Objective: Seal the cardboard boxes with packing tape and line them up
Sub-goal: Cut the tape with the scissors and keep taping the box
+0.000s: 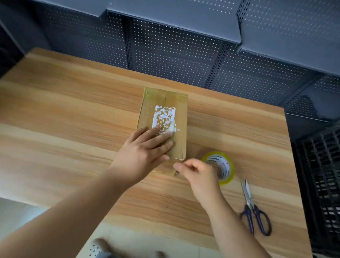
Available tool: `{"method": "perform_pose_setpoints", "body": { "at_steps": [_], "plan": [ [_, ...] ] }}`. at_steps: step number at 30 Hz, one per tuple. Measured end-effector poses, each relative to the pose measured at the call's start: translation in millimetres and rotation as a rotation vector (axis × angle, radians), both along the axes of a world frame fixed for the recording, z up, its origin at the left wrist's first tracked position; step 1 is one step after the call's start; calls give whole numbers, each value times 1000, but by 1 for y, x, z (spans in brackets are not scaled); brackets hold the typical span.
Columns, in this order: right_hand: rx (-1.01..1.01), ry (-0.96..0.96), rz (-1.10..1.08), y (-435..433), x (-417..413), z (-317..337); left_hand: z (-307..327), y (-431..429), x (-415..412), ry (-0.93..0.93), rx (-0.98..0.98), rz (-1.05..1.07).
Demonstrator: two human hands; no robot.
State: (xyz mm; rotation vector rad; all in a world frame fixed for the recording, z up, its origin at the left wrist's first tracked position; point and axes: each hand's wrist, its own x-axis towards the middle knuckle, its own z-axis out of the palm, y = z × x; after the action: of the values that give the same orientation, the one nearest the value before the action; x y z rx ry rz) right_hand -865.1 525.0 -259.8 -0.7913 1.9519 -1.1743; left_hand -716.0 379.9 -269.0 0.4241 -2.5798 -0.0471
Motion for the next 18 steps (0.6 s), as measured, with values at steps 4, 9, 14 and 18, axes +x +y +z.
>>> {"method": "perform_pose_setpoints", "body": {
  "at_steps": [4, 9, 14, 18],
  "plan": [
    [-48, 126, -20, 1, 6, -9, -7, 0, 5, -14, -92, -32],
    [28, 504, 54, 5, 4, -42, -11, -4, 5, 2, -124, -40],
    [19, 402, 5, 33, 8, -57, -8, -6, 10, -108, -115, -30],
    [-184, 492, 70, 8, -2, -5, -3, 3, -2, 2, -114, 30]
  ]
}}
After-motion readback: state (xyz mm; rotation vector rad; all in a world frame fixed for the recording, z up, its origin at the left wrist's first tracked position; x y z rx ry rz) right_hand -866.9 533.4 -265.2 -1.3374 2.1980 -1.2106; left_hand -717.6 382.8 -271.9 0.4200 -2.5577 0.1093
